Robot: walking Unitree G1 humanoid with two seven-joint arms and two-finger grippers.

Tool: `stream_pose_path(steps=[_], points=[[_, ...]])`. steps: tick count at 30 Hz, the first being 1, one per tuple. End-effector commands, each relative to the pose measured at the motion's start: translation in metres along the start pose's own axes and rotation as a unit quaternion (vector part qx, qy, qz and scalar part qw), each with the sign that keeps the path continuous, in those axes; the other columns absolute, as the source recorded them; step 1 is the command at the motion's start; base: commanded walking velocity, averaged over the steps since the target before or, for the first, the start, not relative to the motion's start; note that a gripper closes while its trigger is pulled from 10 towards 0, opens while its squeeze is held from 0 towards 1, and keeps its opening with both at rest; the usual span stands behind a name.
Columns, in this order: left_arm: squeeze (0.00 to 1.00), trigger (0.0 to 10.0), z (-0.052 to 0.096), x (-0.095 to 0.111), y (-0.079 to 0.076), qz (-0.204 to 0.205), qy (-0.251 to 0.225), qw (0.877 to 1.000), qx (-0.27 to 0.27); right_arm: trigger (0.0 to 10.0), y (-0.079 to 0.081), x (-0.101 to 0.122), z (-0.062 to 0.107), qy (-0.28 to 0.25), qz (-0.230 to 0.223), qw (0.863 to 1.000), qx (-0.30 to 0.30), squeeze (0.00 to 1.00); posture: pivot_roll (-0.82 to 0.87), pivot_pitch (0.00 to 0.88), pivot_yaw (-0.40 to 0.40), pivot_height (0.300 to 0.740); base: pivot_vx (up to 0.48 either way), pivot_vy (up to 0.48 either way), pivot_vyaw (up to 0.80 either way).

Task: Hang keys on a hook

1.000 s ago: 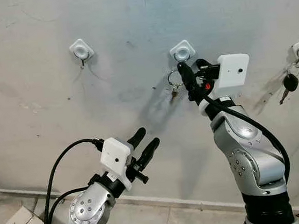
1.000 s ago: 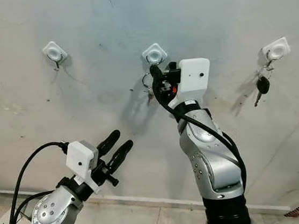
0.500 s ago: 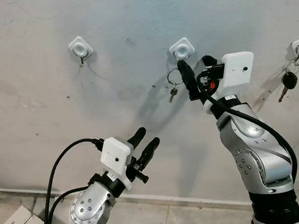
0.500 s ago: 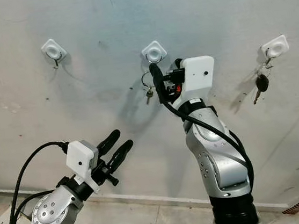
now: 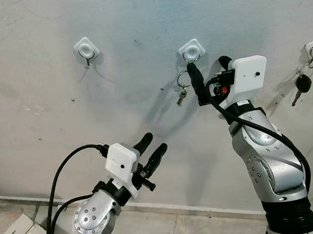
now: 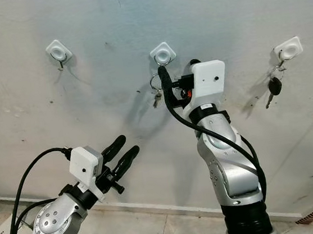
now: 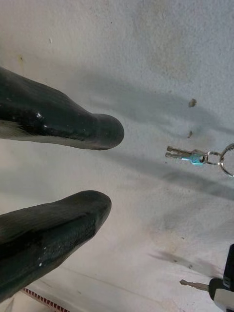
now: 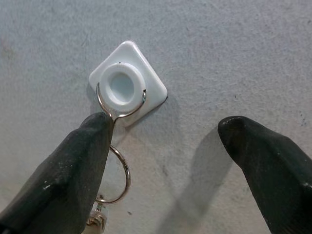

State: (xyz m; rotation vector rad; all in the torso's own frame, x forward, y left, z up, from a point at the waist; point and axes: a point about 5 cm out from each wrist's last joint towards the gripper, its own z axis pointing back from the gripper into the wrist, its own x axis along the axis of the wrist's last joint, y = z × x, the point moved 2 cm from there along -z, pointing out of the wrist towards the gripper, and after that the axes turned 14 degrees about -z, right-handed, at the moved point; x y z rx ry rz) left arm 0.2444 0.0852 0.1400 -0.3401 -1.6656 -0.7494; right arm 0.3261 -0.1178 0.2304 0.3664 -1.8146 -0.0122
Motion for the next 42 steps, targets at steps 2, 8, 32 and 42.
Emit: stream_pose_path(steps=[2,8,32,42], points=[[0.00,10.0,-0.001,-0.003,0.000,-0.002,0.008,1.000,0.000,10.0,-0.024,-0.011,0.003,0.025,0.031,0.998,-0.048,1.00,-0.02,0.075,-0.001,0.740,0.000,0.000,0.00],[0.00,10.0,-0.001,-0.002,0.000,-0.003,0.007,1.000,0.001,10.0,-0.023,-0.022,0.004,0.045,0.041,0.998,-0.034,0.72,-0.02,0.077,-0.001,0.740,0.000,0.000,0.00],[0.00,10.0,-0.002,-0.002,0.000,-0.005,0.006,1.000,0.003,10.0,-0.022,-0.038,0.025,0.077,0.050,0.996,-0.007,0.00,-0.03,0.078,-0.002,0.740,0.000,0.000,0.00],[0.00,10.0,-0.003,-0.002,0.001,-0.011,0.007,1.000,0.013,10.0,-0.017,-0.029,0.027,0.055,0.043,0.998,0.005,0.00,-0.04,0.077,-0.002,0.740,0.000,0.000,0.00]])
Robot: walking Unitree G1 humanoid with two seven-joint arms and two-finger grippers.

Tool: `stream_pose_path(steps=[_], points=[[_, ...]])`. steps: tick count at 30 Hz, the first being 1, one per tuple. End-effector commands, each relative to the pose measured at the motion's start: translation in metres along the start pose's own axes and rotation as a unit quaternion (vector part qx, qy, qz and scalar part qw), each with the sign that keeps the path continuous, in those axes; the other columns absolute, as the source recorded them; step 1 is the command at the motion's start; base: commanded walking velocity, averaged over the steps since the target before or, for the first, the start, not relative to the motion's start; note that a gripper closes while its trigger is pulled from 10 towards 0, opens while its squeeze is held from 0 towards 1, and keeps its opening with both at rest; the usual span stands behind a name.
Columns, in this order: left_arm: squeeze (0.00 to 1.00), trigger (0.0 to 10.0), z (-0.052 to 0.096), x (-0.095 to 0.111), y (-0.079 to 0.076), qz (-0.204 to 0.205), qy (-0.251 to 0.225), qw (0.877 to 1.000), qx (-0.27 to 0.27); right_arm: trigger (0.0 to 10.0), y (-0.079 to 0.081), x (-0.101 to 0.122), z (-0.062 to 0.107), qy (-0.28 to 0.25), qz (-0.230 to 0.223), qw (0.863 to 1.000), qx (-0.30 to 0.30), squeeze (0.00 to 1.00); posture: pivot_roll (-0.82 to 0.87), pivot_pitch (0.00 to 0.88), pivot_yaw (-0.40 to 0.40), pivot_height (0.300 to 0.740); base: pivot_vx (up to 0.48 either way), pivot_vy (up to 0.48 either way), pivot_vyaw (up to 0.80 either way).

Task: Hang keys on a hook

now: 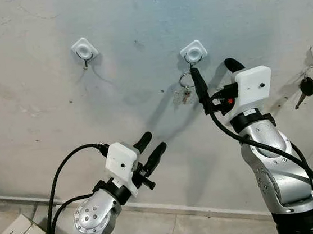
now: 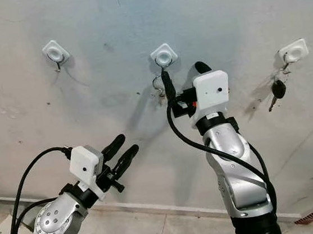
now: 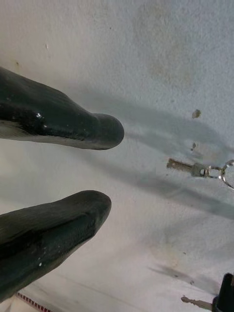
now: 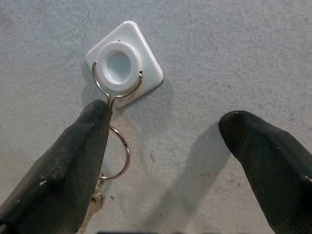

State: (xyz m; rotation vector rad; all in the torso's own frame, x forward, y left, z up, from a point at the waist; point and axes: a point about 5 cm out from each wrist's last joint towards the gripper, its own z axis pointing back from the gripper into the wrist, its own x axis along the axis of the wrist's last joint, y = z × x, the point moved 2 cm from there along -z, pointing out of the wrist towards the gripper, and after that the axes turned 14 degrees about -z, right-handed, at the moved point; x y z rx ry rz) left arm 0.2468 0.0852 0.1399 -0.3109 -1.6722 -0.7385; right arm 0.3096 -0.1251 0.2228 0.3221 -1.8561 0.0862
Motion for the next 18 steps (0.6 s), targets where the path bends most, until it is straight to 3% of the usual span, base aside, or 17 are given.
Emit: stream_pose_path(steps=[1,18], points=[[0.00,10.0,-0.001,-0.002,0.000,-0.006,0.006,1.000,0.003,10.0,-0.009,-0.025,0.010,0.063,-0.003,0.998,-0.014,0.00,-0.04,0.077,-0.002,0.740,0.000,0.000,0.00],[0.00,10.0,-0.001,-0.003,-0.001,-0.007,0.007,1.000,0.006,10.0,-0.008,-0.010,0.008,0.039,-0.005,0.999,-0.003,0.00,-0.04,0.068,-0.006,0.740,0.000,0.000,0.00]])
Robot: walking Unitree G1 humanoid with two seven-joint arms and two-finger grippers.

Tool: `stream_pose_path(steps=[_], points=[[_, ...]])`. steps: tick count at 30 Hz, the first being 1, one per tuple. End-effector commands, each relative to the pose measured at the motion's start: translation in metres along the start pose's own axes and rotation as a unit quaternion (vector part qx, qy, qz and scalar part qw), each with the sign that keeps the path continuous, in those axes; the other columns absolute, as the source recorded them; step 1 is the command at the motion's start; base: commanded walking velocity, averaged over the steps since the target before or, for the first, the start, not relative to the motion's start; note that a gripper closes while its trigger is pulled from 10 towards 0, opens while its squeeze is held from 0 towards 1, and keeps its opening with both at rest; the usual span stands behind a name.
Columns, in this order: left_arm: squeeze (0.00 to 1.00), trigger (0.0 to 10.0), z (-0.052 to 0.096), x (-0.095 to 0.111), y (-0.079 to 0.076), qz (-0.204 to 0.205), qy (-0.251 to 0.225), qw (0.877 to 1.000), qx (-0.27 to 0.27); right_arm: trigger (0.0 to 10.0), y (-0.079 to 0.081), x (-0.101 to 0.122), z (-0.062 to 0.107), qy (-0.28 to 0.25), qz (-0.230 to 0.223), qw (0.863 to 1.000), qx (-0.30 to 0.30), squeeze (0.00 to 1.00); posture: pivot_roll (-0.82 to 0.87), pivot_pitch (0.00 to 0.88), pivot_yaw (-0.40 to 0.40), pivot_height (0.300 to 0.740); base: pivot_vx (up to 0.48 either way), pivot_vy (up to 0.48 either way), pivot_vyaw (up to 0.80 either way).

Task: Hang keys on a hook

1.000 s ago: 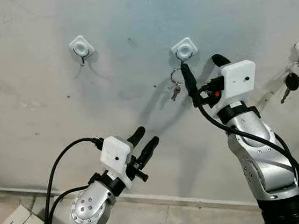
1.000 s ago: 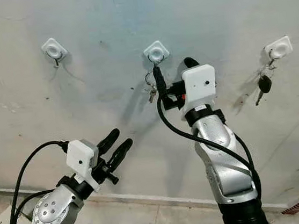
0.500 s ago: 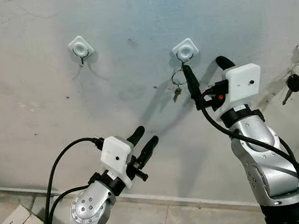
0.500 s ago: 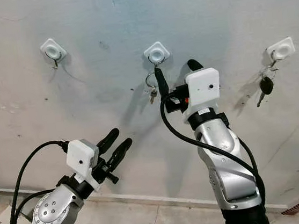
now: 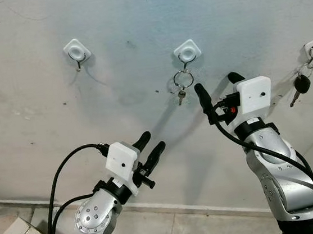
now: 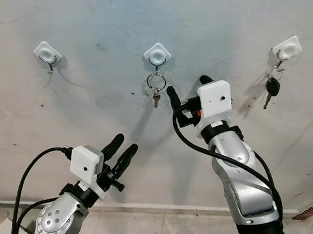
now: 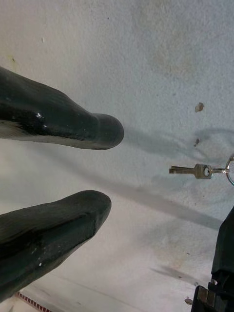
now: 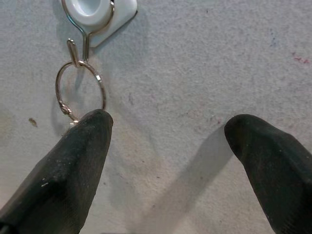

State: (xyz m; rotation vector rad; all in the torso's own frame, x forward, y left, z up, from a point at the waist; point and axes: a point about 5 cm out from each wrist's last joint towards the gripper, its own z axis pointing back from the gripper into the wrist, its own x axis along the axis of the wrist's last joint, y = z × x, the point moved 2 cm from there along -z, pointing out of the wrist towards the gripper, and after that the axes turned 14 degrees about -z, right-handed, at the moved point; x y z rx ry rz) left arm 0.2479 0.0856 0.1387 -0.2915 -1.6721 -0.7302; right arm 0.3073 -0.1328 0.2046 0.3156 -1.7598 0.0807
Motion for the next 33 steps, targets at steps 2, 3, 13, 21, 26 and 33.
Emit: stream_pose_path(steps=[2,3,13,21,26,33], points=[[0.00,10.0,0.000,-0.002,-0.001,-0.004,0.005,1.000,0.001,10.0,0.000,0.005,-0.001,-0.005,0.002,1.000,0.004,0.00,-0.04,0.066,-0.008,0.740,0.000,0.000,0.00],[0.00,10.0,0.000,-0.002,0.000,-0.006,0.006,1.000,0.006,10.0,0.000,0.005,0.000,-0.004,0.003,1.000,0.005,0.00,-0.04,0.066,-0.008,0.740,0.000,0.000,0.00],[0.00,10.0,0.007,-0.005,0.010,-0.021,0.018,0.999,0.042,10.0,-0.006,-0.007,0.020,0.022,0.014,1.000,-0.003,0.00,-0.04,0.059,-0.006,0.740,0.000,0.000,0.00],[0.00,10.0,0.017,-0.008,0.012,-0.008,0.030,0.998,0.055,10.0,-0.014,-0.033,0.049,0.080,0.028,0.996,-0.010,0.00,-0.04,0.061,0.002,0.740,0.000,0.000,0.00],[0.00,10.0,0.040,-0.030,0.020,0.006,0.096,0.990,0.103,10.0,-0.024,-0.052,0.072,0.130,0.023,0.991,-0.033,0.00,-0.04,0.064,0.006,0.740,0.000,0.000,0.00],[0.00,10.0,0.050,-0.050,0.027,0.048,0.136,0.980,0.140,10.0,-0.027,-0.062,0.079,0.152,0.015,0.987,-0.045,0.00,-0.04,0.066,0.008,0.740,0.000,0.000,0.00]])
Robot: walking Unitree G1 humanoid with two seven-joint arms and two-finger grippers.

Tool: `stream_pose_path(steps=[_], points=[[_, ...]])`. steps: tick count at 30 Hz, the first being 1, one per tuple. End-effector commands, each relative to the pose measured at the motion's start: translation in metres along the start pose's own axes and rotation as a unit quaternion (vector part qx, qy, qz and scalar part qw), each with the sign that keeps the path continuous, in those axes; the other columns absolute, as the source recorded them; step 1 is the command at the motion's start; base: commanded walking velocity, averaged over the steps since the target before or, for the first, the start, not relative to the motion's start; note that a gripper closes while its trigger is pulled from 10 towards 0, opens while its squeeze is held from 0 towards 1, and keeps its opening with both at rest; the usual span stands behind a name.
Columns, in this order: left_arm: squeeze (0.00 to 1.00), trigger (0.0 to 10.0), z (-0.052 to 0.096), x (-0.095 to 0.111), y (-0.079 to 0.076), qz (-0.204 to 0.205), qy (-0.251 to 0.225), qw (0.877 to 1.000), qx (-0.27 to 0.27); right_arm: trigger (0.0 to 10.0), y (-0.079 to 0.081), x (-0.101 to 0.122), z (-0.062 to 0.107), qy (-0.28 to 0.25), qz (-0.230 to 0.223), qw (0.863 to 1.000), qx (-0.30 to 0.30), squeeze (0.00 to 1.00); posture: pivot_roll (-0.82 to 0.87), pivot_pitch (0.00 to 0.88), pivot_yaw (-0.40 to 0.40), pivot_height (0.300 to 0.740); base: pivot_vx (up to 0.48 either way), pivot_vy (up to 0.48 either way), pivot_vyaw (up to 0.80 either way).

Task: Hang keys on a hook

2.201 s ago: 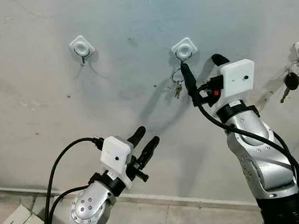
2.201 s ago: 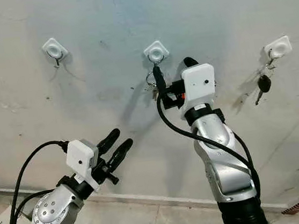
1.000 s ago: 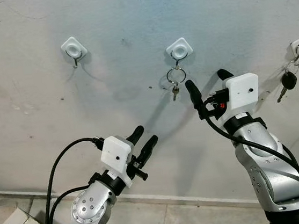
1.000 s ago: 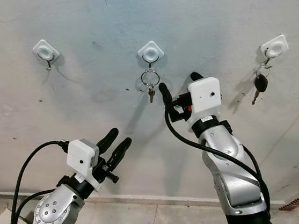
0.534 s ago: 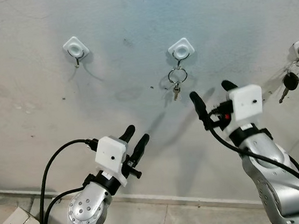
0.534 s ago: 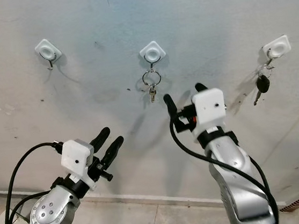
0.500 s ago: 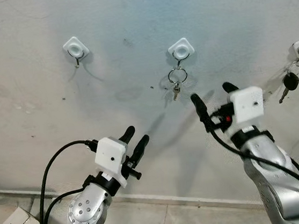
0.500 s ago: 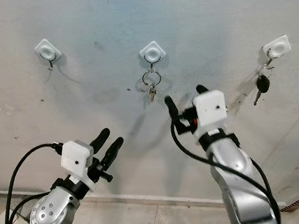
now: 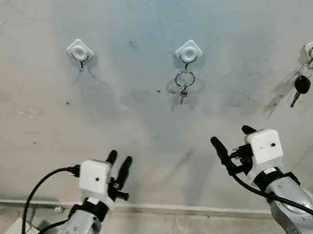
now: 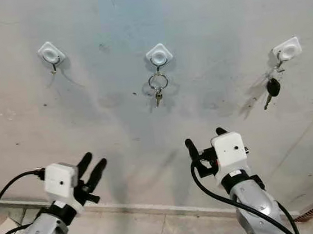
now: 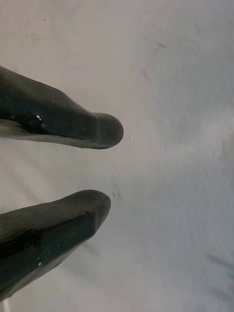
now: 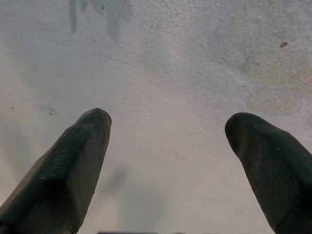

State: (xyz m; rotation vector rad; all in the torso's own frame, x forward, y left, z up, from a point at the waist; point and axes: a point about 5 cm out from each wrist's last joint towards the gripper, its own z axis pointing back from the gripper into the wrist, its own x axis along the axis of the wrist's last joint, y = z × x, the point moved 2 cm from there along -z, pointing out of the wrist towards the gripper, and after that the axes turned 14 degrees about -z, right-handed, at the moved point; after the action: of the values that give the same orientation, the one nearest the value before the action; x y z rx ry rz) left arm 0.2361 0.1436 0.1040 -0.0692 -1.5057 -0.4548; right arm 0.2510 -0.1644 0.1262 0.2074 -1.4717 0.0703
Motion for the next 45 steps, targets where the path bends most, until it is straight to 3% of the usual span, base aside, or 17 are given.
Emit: stream_pose_path(steps=[1,5,10,19,34,45], points=[[0.00,10.0,0.001,-0.014,0.003,0.020,0.033,0.999,0.007,10.0,-0.003,-0.005,0.001,0.011,-0.005,1.000,-0.007,0.00,-0.04,0.066,0.008,0.740,0.000,0.000,0.00],[0.00,10.0,0.004,-0.032,0.005,0.060,0.082,0.995,0.006,10.0,-0.007,-0.015,0.002,0.031,-0.015,0.999,-0.019,0.00,-0.04,0.069,0.011,0.740,0.000,0.000,0.00],[0.00,10.0,0.007,-0.036,0.005,0.075,0.091,0.993,-0.003,10.0,-0.008,-0.018,0.001,0.038,-0.026,0.999,-0.026,0.00,-0.03,0.074,0.015,0.740,0.000,0.000,-0.48],[0.00,10.0,0.006,-0.034,0.006,0.074,0.092,0.993,-0.008,10.0,-0.006,-0.020,-0.001,0.040,-0.030,0.998,-0.025,0.00,-0.02,0.083,0.016,0.740,0.000,0.000,-0.76],[0.00,10.0,0.005,-0.032,0.005,0.068,0.090,0.993,-0.014,10.0,-0.005,-0.021,-0.002,0.040,-0.031,0.998,-0.022,0.00,-0.02,0.088,0.016,0.740,0.000,0.000,0.00],[0.00,10.0,0.006,-0.033,0.006,0.067,0.091,0.993,-0.013,10.0,-0.004,-0.021,-0.002,0.040,-0.031,0.998,-0.021,0.00,-0.02,0.085,0.018,0.740,-0.260,0.000,0.00]])
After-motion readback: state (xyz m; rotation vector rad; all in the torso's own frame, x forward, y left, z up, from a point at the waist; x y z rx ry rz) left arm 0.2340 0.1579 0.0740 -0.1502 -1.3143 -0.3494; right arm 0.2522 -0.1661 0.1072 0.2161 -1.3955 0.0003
